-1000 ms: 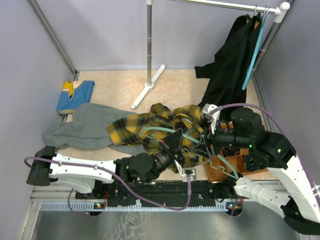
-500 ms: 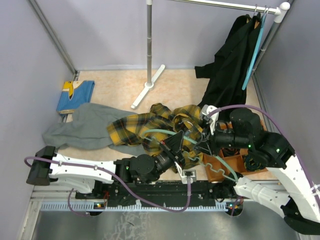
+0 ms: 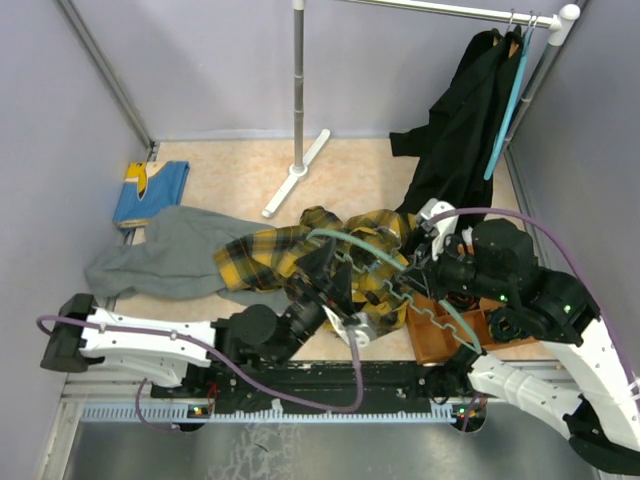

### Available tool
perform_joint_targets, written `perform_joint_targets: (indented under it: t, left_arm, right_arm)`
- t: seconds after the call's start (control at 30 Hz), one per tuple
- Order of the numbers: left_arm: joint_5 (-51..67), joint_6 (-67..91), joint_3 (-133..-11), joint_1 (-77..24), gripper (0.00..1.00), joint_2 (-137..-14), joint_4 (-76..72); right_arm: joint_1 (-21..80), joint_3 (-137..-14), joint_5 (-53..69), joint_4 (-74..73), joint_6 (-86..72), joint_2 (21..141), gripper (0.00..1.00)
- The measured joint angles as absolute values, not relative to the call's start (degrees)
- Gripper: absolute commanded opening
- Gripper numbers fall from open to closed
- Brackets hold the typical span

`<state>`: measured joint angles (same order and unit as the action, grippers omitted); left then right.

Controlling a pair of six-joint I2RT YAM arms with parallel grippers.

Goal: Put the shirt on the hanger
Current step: Hang the shirt on the hanger.

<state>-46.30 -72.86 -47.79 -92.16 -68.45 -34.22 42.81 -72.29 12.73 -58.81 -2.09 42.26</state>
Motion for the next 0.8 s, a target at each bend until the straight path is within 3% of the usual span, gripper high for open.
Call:
perform_joint_targets:
  t: [0.23, 0.43, 0.7, 0.8]
  left_arm:
    - [-49.93, -50.19, -48.25, -88.31, 0.81, -57.89, -24.05]
    - [-39.94, -24.14, -52.01, -73.34, 0.84, -52.99, -5.98]
    - [-22.17, -4.45, -59.09, -61.80, 0.87, -62.19, 4.95]
    - [-15.97, 0.34, -65.32, -60.18, 0.80, -69.67, 8.88]
  right_arm:
    - [42.81, -73.56, -0.91, -52.71, -6.22, 38.50, 0.00]
    - [42.81, -73.10, -10.11, -46.83, -9.91, 34.04, 0.00]
    - [42.81, -72.40, -18.61, -45.87, -13.65, 28.86, 0.00]
    - [42.83, -72.38, -21.71, -46.41, -14.61, 25.85, 0.00]
